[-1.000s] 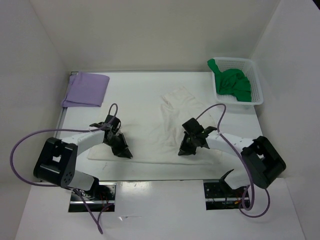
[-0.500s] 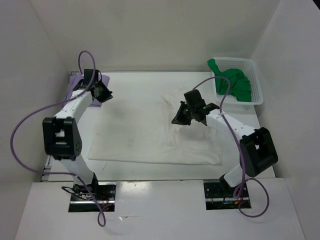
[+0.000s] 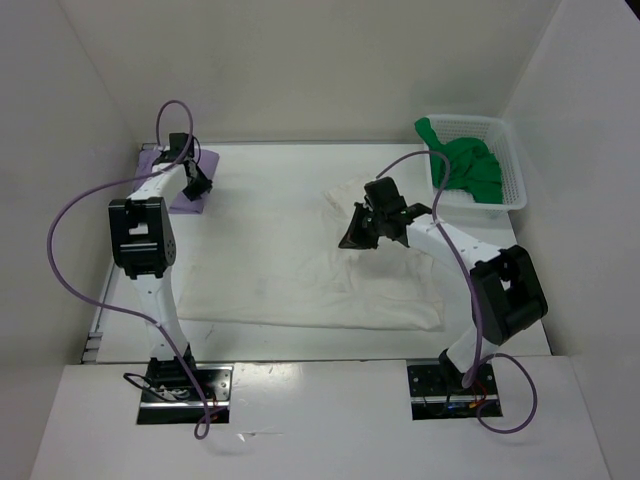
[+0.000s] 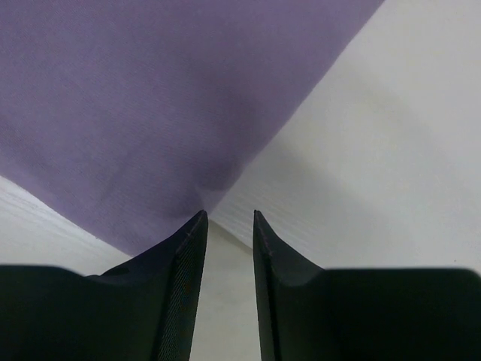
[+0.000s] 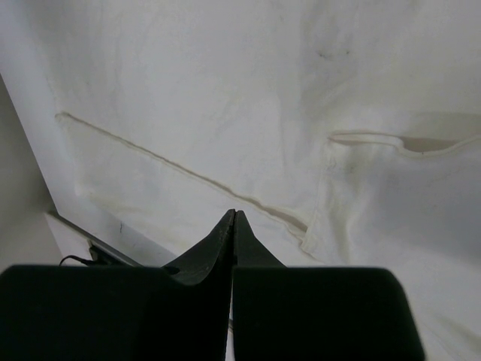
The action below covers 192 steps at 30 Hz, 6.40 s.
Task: Fold and stack the t-shirts
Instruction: Grap the side of the flattened tshirt furthest away from the robot with both arms, then fold the other side of the tshirt into a rectangle
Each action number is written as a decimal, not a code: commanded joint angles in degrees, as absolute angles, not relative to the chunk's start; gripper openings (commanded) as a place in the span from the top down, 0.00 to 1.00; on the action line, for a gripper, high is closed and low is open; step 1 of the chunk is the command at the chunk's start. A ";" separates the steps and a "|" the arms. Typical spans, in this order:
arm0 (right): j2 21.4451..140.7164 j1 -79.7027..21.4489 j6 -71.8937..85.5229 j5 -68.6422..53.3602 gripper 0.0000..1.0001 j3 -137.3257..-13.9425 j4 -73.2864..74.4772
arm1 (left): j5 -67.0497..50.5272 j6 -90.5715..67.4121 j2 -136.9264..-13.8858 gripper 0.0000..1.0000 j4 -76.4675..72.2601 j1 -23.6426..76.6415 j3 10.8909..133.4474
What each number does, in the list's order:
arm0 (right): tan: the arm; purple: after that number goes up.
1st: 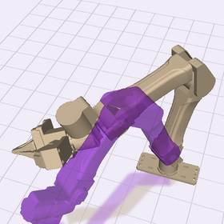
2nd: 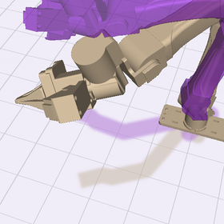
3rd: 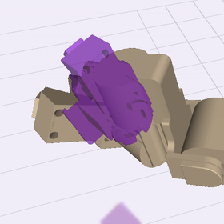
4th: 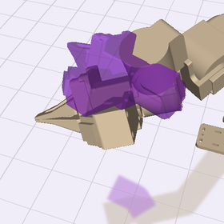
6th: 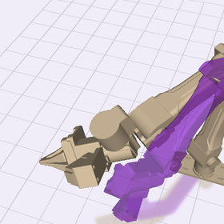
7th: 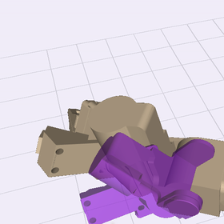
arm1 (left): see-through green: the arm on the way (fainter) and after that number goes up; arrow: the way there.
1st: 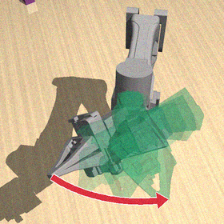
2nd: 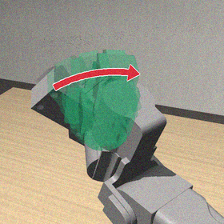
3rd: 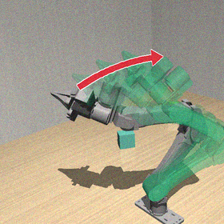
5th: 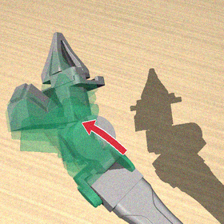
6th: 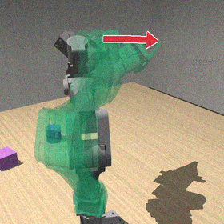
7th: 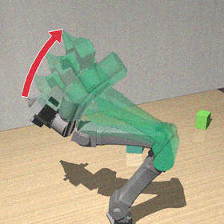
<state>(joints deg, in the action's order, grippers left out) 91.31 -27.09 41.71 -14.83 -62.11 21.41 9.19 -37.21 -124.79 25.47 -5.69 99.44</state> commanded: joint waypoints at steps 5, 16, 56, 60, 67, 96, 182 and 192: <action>92.02 -25.93 39.81 -15.47 1.00 -65.30 18.46 | 11.07 -34.98 -125.43 0.63 25.41 -4.83 98.62; 92.55 -25.93 39.81 -16.00 1.00 -64.16 17.40 | 12.82 -34.98 -125.07 0.62 22.76 -4.31 93.95; 142.70 -11.25 25.32 6.68 0.45 -124.26 27.33 | 12.57 -34.01 -117.95 1.00 24.43 -1.94 92.47; 148.88 -11.77 24.70 5.98 0.45 -132.97 31.29 | 12.57 -34.01 -117.42 1.00 24.43 -1.93 91.85; 153.19 -13.18 24.70 4.66 0.57 -139.83 33.84 | 12.04 -34.54 -116.90 1.00 24.43 -1.93 91.85; 126.50 -6.50 27.69 -6.85 1.00 -120.17 29.80 | 8.97 -36.39 -111.02 1.00 22.24 -1.93 88.69; 95.36 -25.93 38.14 7.12 0.50 -61.70 27.42 | -17.04 -42.01 -83.41 0.82 23.91 -14.42 46.23; 97.12 -28.48 38.67 5.19 0.85 -61.70 30.14 | -17.05 -43.15 -81.04 0.82 22.68 -8.88 46.76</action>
